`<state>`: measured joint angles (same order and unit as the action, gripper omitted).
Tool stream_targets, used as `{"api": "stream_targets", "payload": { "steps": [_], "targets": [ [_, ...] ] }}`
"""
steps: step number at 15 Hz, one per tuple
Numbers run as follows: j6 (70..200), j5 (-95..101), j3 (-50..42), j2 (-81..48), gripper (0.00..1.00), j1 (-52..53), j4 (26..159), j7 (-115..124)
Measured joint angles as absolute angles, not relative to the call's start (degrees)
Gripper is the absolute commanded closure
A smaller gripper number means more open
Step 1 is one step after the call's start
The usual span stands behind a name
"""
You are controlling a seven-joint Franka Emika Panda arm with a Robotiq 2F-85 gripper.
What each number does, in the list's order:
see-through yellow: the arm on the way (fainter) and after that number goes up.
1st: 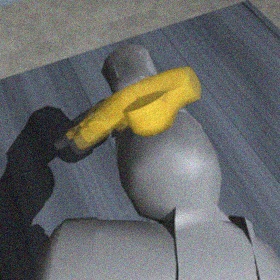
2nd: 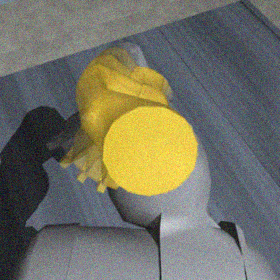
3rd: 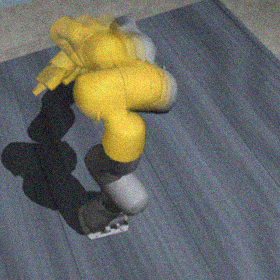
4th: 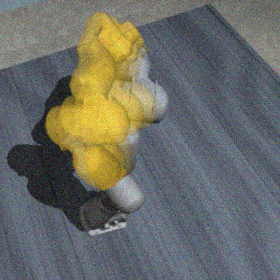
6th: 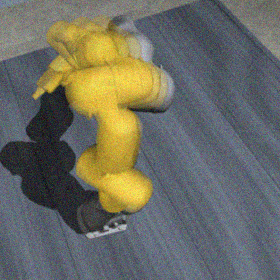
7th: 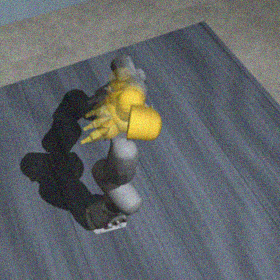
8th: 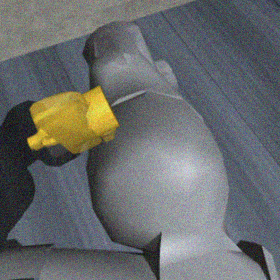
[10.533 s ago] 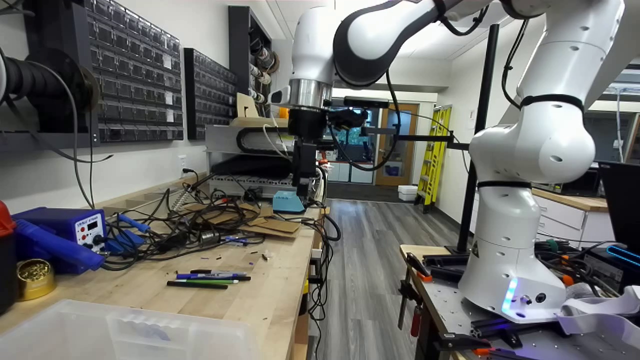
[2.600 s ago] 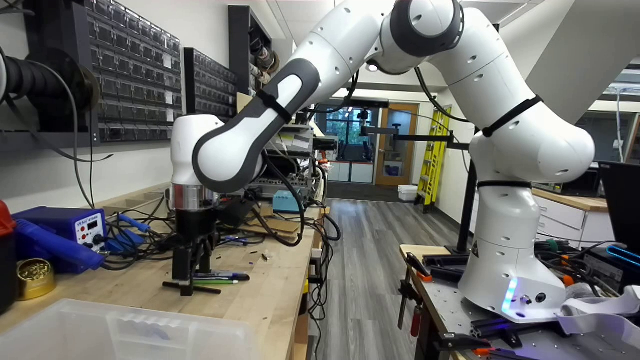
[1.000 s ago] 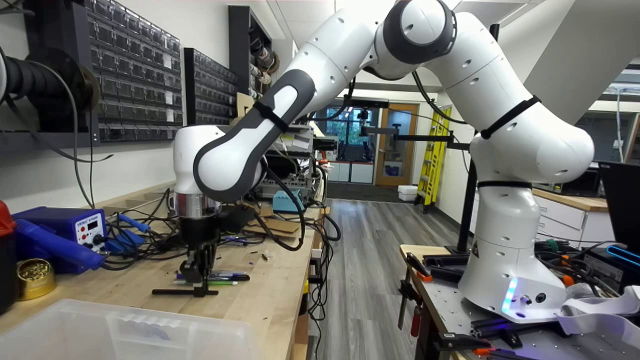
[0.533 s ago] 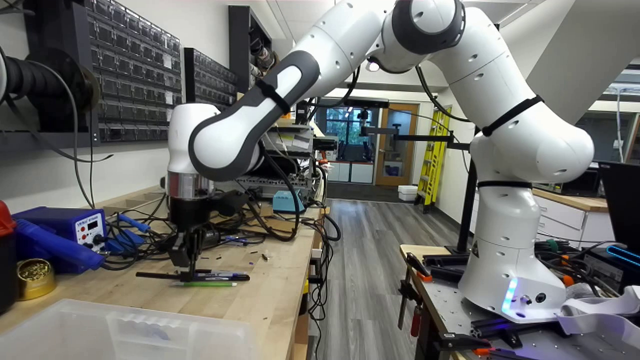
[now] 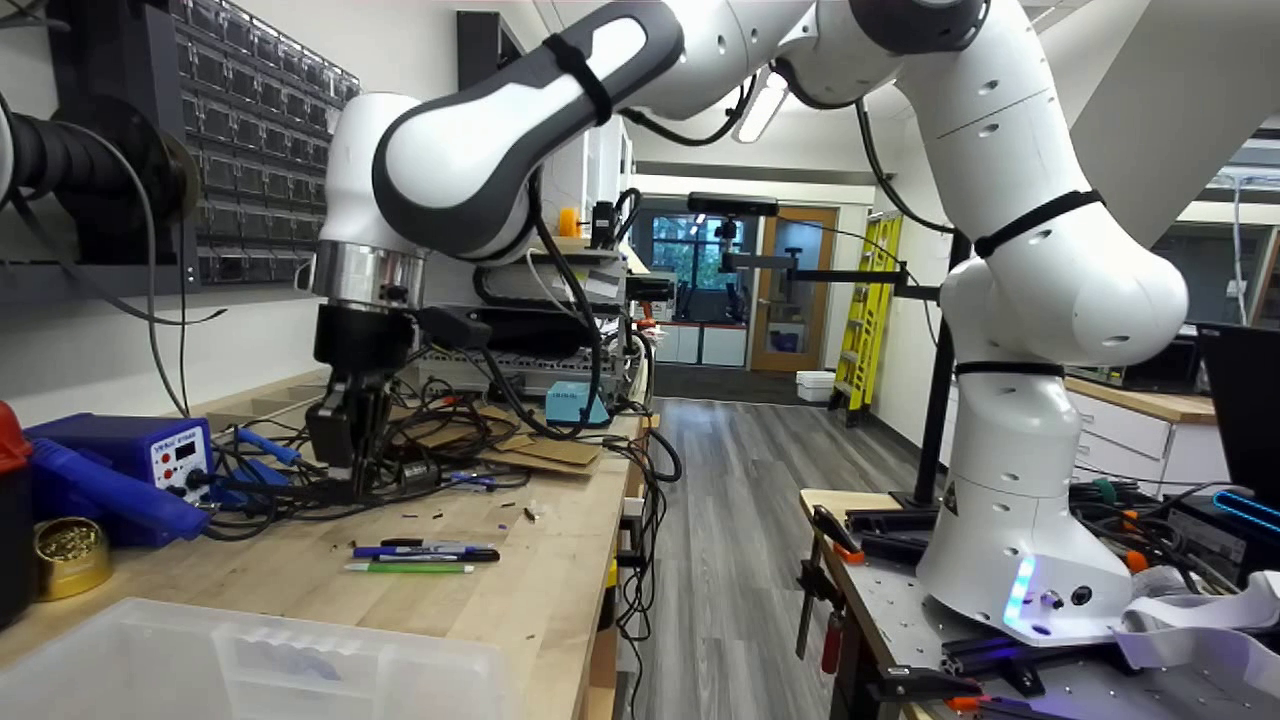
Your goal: Pick up the pen and put it in the box
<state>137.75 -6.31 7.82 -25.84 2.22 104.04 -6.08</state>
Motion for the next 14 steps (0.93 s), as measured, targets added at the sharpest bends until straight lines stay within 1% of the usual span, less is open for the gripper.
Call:
{"api": "stream_targets", "payload": {
  "steps": [8, 14],
  "targets": [
    [127.97, -15.77, 12.49, -16.30, 0.98, 2.59, 108.16, -11.84],
    [124.15, -17.71, 13.83, -14.33, 0.98, 5.70, 108.83, -12.77]
  ]
}}
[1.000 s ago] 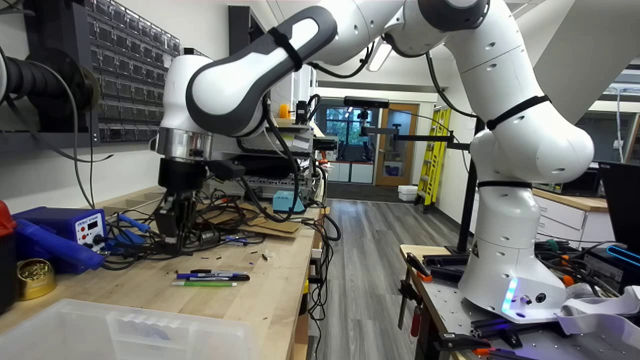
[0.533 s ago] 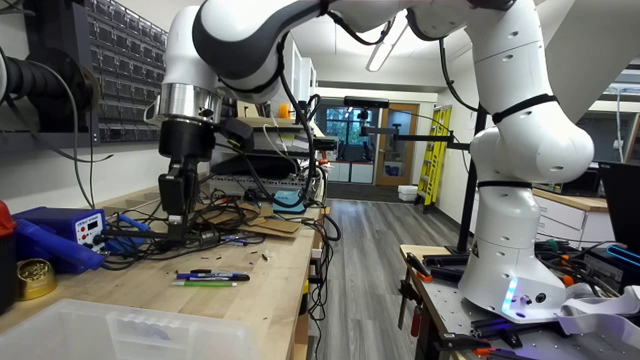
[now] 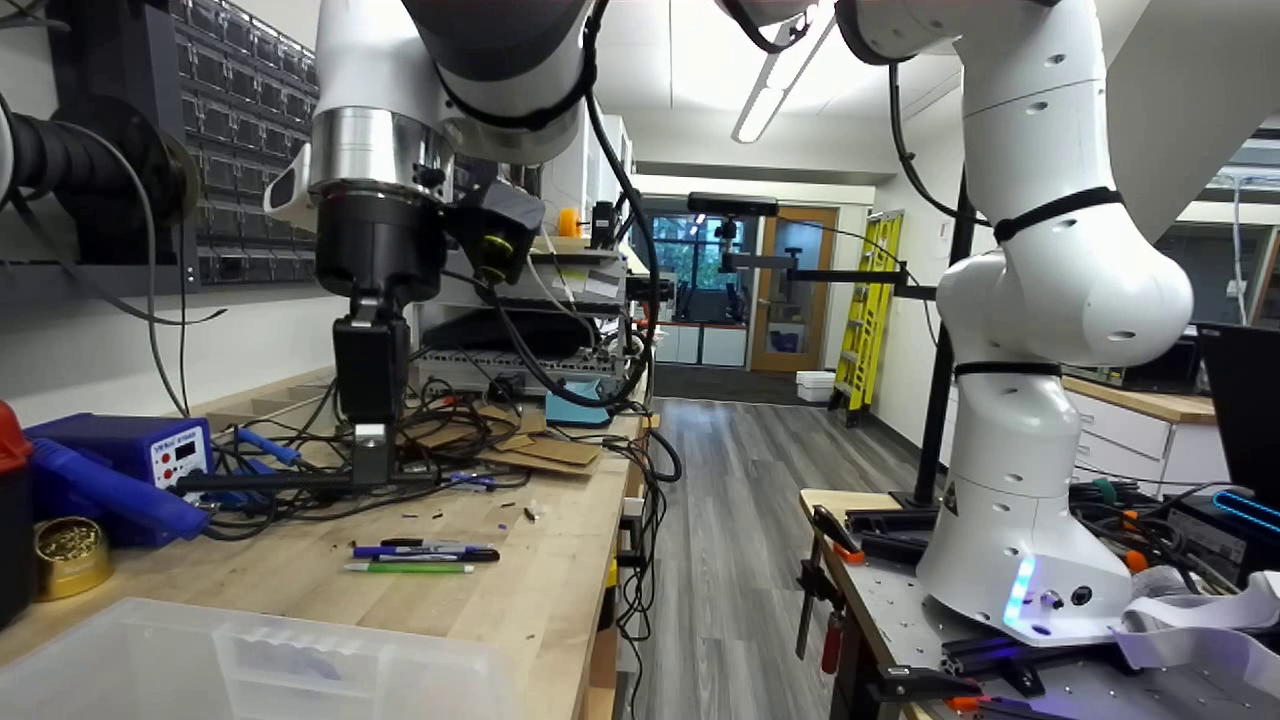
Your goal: Pick up the pen and put it in the box
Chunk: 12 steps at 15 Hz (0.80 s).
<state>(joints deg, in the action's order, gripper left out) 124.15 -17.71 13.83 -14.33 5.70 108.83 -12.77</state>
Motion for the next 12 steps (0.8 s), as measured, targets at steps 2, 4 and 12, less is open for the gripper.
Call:
{"api": "stream_targets", "payload": {
  "steps": [2, 4, 12],
  "targets": [
    [124.10, -17.73, 14.22, -14.37, 0.98, 6.95, 109.19, -12.77],
    [124.09, -17.73, 14.65, -14.72, 0.98, 8.04, 109.39, -12.77],
    [124.10, -17.66, 15.03, -20.71, 0.98, 10.99, 107.25, -12.20]
  ]
}}
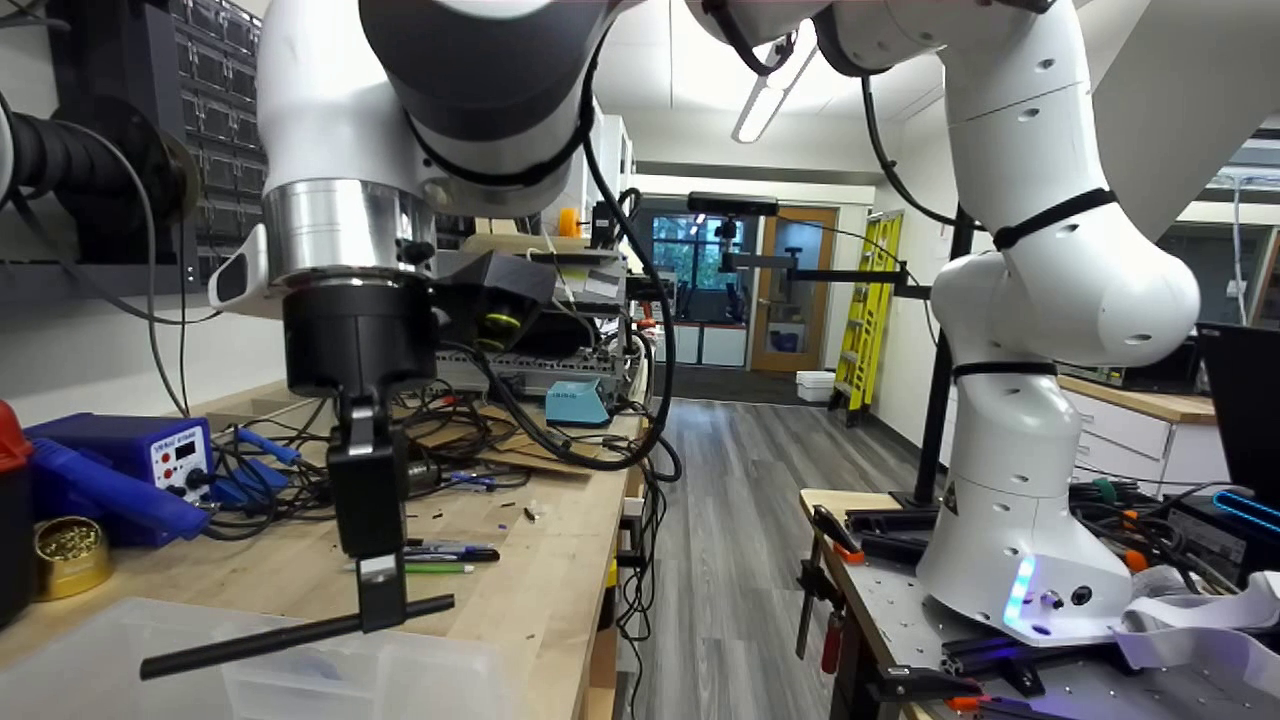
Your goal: Pick up the pen and put it in the box
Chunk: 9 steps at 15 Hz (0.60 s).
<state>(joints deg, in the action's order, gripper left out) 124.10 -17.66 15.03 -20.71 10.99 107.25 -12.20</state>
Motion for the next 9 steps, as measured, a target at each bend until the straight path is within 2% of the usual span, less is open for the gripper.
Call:
{"api": "stream_targets", "payload": {
  "steps": [3, 4, 6, 9],
  "targets": [
    [124.11, -17.60, 15.03, -24.09, 0.98, 11.59, 104.77, -11.74],
    [124.19, -17.56, 15.03, -25.15, 0.65, 11.77, 103.88, -11.67],
    [124.27, -17.32, 15.03, -26.85, 0.59, 12.14, 102.18, -11.67],
    [125.19, -16.76, 15.03, -28.05, 0.40, 12.45, 100.51, -11.67]
  ]
}}
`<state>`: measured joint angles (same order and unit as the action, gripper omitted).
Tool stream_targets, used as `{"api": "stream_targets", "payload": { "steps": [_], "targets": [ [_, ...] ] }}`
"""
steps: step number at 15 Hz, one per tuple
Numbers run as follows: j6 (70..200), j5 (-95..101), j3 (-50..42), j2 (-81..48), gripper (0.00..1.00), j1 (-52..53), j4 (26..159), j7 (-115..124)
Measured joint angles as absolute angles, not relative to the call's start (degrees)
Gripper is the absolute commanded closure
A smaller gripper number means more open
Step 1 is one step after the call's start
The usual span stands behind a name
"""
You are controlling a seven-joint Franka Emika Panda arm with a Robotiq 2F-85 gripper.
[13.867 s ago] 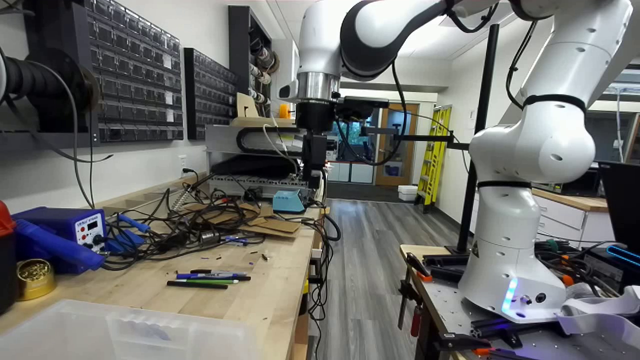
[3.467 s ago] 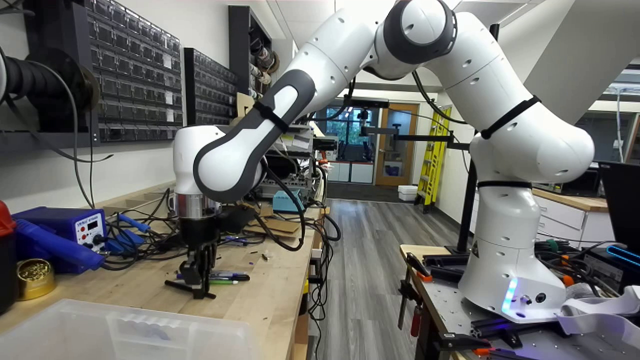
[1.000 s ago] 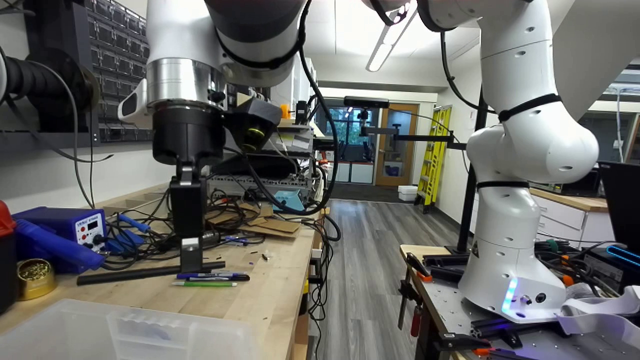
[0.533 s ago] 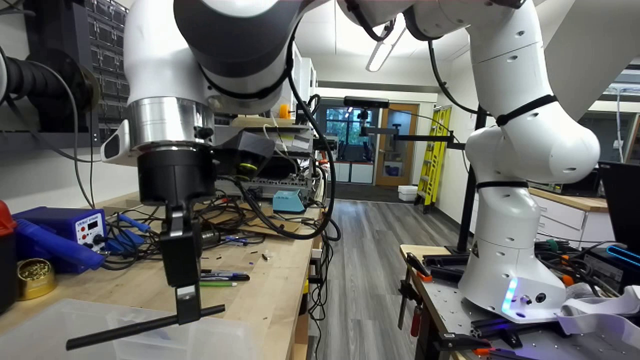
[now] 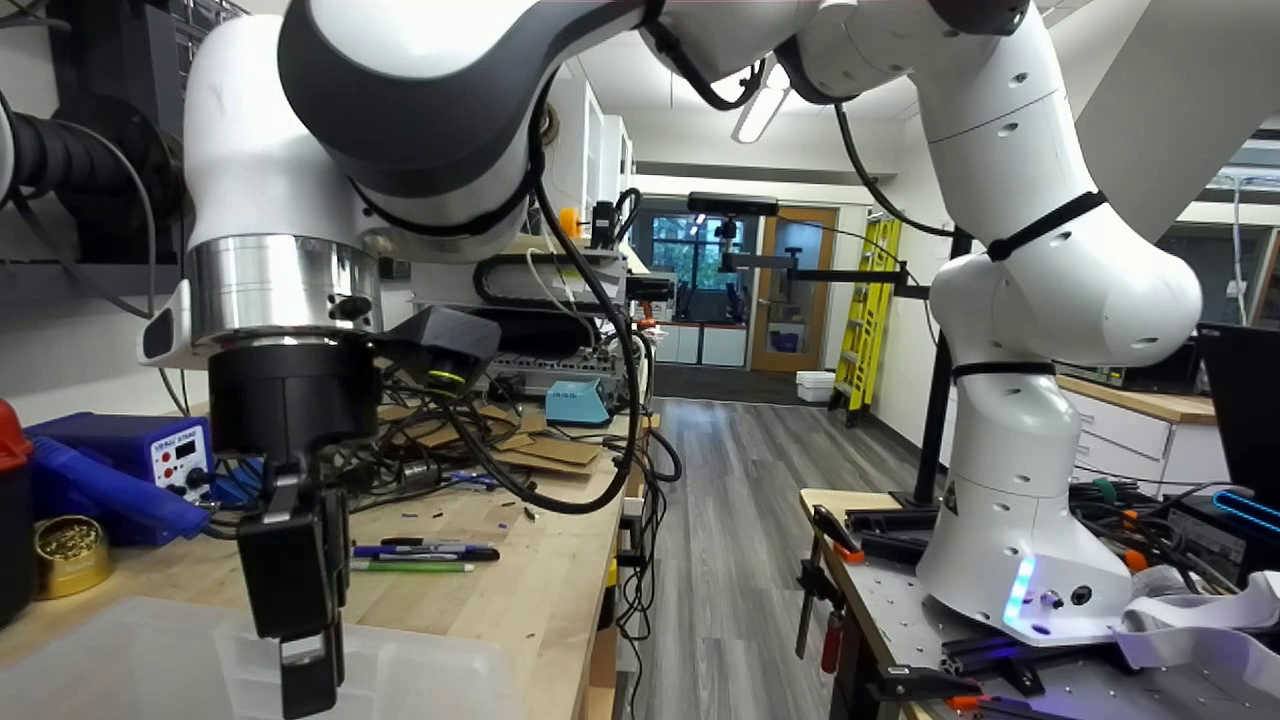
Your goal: Pick up the pen and put it in the box
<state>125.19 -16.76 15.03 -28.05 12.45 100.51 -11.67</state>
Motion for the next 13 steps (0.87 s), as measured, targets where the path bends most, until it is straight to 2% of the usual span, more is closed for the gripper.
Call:
{"api": "stream_targets", "payload": {
  "steps": [5, 6, 13],
  "targets": [
    [129.53, -16.25, 14.93, -27.76, 0.06, 12.10, 99.76, -11.98],
    [130.22, -16.20, 14.87, -27.49, 0.02, 11.87, 99.73, -12.24],
    [132.64, -11.77, 13.40, -25.38, 0.00, 10.58, 99.70, -12.66]
  ]
}}
